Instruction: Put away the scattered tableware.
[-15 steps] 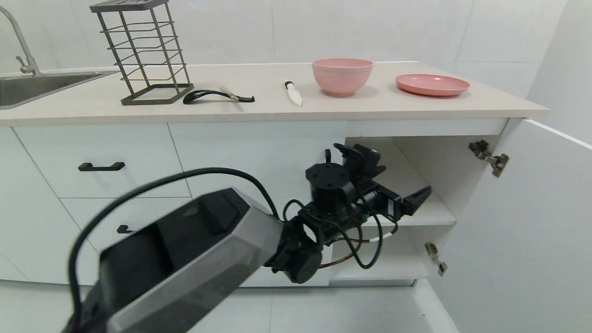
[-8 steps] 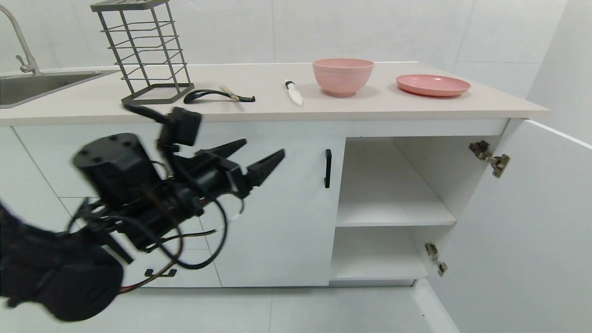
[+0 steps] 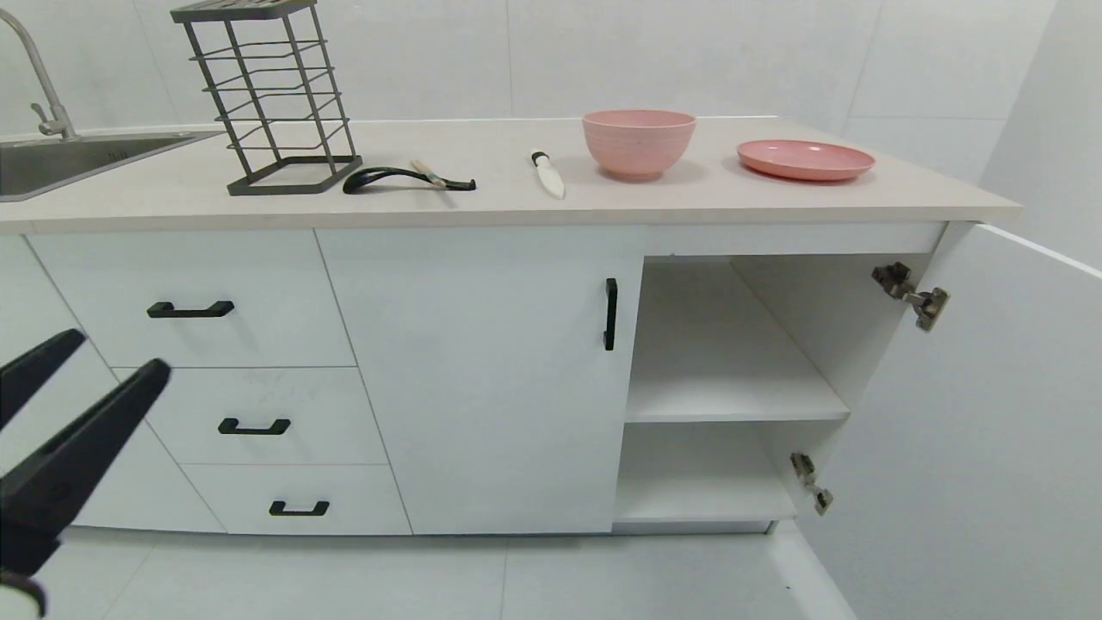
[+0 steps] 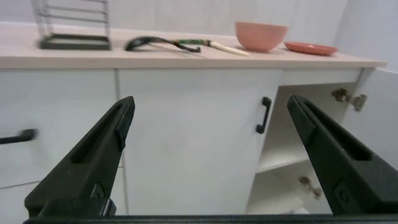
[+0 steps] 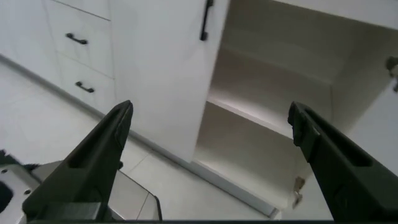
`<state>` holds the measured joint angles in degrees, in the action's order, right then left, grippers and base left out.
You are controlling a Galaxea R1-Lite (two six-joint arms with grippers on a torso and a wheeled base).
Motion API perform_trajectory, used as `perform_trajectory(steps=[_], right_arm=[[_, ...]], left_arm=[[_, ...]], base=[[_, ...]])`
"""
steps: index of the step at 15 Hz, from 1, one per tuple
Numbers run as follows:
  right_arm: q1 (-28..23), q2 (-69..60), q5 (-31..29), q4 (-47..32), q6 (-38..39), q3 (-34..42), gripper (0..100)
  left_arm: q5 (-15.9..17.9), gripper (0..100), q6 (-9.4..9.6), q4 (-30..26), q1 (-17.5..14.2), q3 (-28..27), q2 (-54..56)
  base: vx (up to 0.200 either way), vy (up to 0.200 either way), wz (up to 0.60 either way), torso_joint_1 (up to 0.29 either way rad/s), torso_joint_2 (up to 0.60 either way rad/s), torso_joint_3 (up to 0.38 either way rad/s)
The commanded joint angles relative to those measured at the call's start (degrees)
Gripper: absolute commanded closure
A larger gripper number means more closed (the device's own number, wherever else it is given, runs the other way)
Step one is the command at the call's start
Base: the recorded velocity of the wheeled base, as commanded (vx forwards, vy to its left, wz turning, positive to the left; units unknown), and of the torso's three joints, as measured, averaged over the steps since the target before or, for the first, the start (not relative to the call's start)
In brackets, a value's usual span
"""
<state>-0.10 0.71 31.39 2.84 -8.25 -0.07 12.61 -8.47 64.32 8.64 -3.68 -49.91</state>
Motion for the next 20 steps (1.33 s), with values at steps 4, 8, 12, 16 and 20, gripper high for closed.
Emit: perform_trajectory(steps=[4,8,12,16,20], right_arm=[[0.0,0.1,-4.5,0.1,0.6,0.0,0],[-0.1,0.2,-7.7,0.2,1.7,0.1,0],[-0.1,0.2,-11.4,0.2,2.1,0.1,0],[-0.1,0.2,-13.5,0.2,2.2,0.1,0],[-0.1,0.2,-16.3,0.2,3.6,0.1,0]], left_arm=[[0.2,0,0.39,-32.1,-9.9,2.0,39.6],[-0.3,0,1.62,-40.9,-11.0,3.7,45.9],[-4.2,0,8.74,-61.2,-11.1,3.7,45.9],[-2.2,0,9.62,-61.5,-8.3,3.7,49.9],[-7.2,0,10.49,-62.7,-8.6,3.7,49.9]], base=[[0.0,0.0,0.0,0.0,0.0,0.0],[0.0,0.0,0.0,0.0,0.0,0.0],[0.0,0.0,0.0,0.0,0.0,0.0],[0.0,0.0,0.0,0.0,0.0,0.0],[0.0,0.0,0.0,0.0,0.0,0.0]])
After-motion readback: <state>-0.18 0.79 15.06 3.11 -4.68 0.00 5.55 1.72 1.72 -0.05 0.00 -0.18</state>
